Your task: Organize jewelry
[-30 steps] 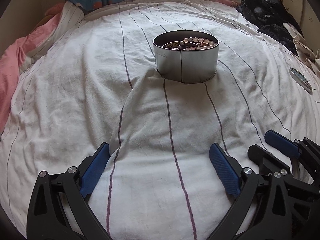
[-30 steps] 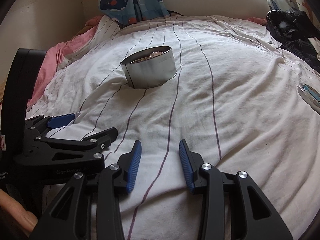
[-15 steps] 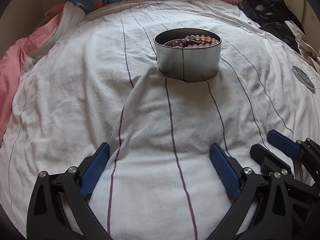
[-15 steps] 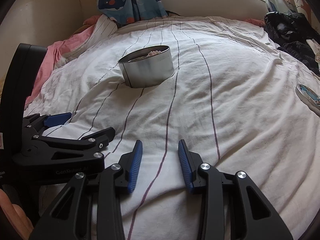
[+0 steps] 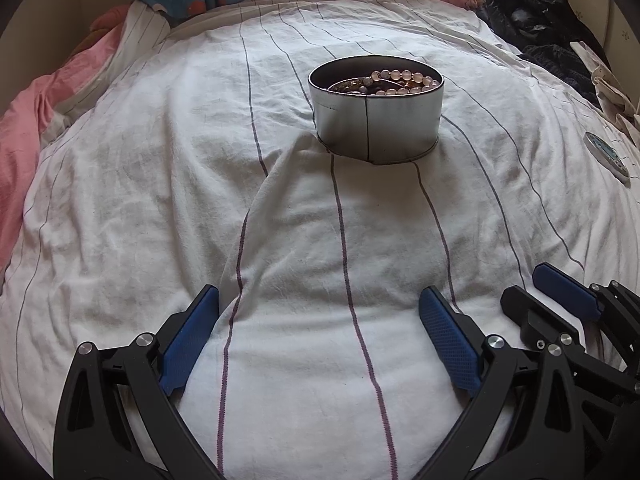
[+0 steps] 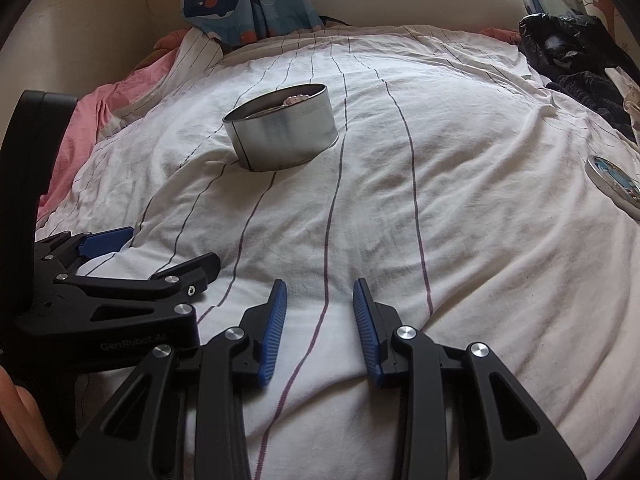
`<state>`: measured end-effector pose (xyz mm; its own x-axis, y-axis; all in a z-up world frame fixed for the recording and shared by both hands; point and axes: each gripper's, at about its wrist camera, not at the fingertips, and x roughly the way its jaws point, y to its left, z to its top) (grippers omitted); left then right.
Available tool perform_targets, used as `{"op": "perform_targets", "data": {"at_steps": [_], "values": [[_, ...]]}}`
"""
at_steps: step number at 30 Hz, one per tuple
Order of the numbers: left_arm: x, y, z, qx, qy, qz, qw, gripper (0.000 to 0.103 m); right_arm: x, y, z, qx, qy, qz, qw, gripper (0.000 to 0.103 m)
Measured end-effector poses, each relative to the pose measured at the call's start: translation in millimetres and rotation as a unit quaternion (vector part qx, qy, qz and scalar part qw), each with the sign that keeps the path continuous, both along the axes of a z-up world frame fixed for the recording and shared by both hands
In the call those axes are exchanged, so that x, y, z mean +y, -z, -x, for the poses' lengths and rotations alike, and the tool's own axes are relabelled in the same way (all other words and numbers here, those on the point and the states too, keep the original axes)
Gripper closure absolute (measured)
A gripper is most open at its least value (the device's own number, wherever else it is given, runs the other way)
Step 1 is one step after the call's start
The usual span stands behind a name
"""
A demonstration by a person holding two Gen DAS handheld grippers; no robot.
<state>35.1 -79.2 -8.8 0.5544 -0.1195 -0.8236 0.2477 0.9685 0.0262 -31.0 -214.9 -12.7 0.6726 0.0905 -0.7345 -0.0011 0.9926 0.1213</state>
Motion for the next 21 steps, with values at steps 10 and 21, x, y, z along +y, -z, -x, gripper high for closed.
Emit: {"op": "perform_targets", "data": {"at_steps": [10, 21], "values": [[0.4, -0.5, 0.5, -0.001, 0.000, 0.003, 1.0000, 0.008, 0.9, -1.8, 1.9, -0.009, -0.009, -0.001, 1.000, 0.066], [1.1, -0.7, 0.9, -0.001, 0.000, 0.005, 1.0000, 0.008, -2.2, -3.1, 2.3, -0.013, -0.016, -0.016, 1.000, 0.062]]}}
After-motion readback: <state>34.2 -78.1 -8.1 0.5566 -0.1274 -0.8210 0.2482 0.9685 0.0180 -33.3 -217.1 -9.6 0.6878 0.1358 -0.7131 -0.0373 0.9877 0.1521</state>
